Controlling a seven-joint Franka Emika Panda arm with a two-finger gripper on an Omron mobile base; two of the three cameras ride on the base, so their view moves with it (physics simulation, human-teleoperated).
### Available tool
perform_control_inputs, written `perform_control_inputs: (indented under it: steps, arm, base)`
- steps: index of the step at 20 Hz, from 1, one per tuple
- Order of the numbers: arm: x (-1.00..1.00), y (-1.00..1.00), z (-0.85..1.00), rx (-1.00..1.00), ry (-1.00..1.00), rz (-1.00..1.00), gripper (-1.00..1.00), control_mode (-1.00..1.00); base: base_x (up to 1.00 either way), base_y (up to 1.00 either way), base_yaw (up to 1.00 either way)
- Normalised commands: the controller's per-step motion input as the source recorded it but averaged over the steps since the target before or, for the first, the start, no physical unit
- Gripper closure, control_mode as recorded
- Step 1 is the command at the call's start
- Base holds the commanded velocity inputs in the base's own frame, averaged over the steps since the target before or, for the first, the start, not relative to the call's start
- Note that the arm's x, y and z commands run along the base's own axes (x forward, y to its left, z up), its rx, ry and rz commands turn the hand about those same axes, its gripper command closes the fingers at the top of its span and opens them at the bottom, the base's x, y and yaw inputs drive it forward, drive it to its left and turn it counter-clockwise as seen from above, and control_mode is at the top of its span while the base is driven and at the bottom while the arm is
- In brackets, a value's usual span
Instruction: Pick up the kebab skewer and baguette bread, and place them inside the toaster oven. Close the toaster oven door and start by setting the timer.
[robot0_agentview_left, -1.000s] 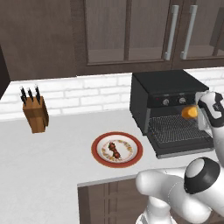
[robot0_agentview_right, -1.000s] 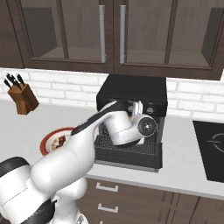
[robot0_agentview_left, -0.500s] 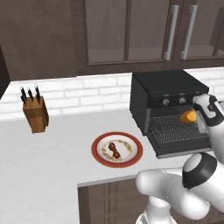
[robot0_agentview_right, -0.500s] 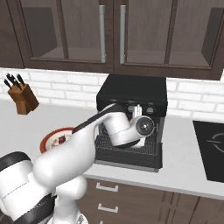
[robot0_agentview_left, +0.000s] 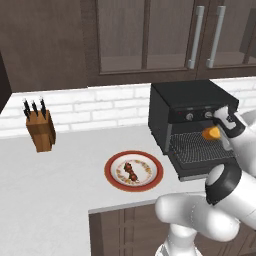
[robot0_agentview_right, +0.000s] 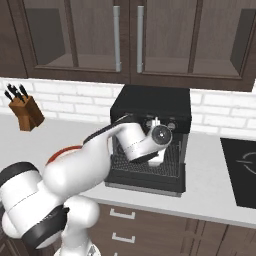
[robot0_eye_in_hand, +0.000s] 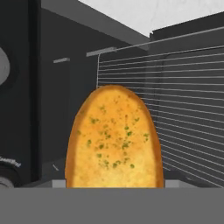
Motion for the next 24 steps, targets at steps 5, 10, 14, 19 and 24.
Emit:
perform_control_inputs:
  steps: [5,10,14,19,24]
  arm:
    - [0.19,0.00,0.00,0.00,0.08,-0.01,1.00,-1.00]
    - [0.02,-0.01,0.00,0.00,0.07,0.00,1.00,-1.00]
    - [0.00,-0.18,-0.03,0.00,0.04,0.00,1.00,-1.00]
    - [0.00,-0.20,-0.09,0.00,0.01,0.00,1.00,-1.00]
    - [0.00,-0.04,-0.22,0.00,0.00,0.00,1.00,-1.00]
  base:
    - [0.00,0.00,0.00]
    - [0.00,0.00,0.00]
    - [0.00,0.00,0.00]
    - [0.00,0.00,0.00]
    - [0.00,0.00,0.00]
